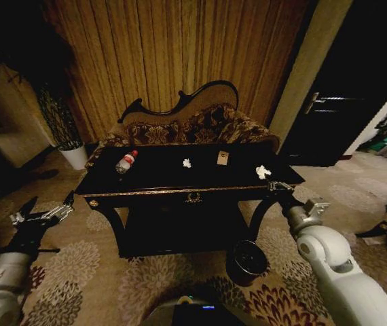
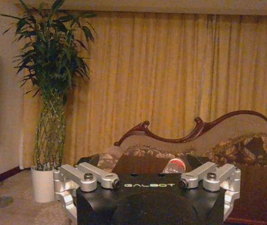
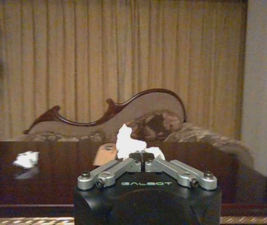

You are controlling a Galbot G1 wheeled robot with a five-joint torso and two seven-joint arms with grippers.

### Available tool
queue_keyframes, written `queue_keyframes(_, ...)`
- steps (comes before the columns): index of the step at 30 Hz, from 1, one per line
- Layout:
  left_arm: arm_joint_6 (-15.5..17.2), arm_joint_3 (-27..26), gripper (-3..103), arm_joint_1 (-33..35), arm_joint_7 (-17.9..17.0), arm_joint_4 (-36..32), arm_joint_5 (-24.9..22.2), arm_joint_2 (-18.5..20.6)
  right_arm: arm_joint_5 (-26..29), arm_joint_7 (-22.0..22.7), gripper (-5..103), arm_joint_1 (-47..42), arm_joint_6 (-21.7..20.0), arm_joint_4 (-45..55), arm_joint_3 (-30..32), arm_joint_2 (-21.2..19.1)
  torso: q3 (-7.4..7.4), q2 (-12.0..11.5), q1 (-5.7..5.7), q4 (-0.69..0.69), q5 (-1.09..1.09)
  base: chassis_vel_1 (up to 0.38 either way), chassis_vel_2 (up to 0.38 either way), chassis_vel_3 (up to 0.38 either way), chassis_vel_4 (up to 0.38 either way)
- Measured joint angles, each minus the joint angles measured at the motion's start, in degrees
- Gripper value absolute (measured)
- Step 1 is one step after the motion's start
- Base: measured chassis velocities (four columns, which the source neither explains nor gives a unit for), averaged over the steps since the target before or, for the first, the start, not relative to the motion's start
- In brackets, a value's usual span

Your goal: Move to the front of the table and place the trash on the table into the trash bin.

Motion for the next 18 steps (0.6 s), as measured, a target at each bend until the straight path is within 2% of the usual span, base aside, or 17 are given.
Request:
queue_keyframes(7,-0.2,0.1,100,0.0,0.5,0.0,-0.4,0.0,2.5,-3.2,0,-1.8,0.4,1.1,-0.4,0.3,0.0,0.0,0.0,-0.02,-0.01,0.081,-0.078,-0.08,0.076)
queue_keyframes(18,-0.2,0.3,100,-0.1,0.5,0.0,-0.5,-0.1,1.2,-3.3,0,-1.2,0.7,0.0,-1.0,0.7,0.0,0.0,0.0,-0.01,0.0,0.077,-0.085,-0.072,0.084)
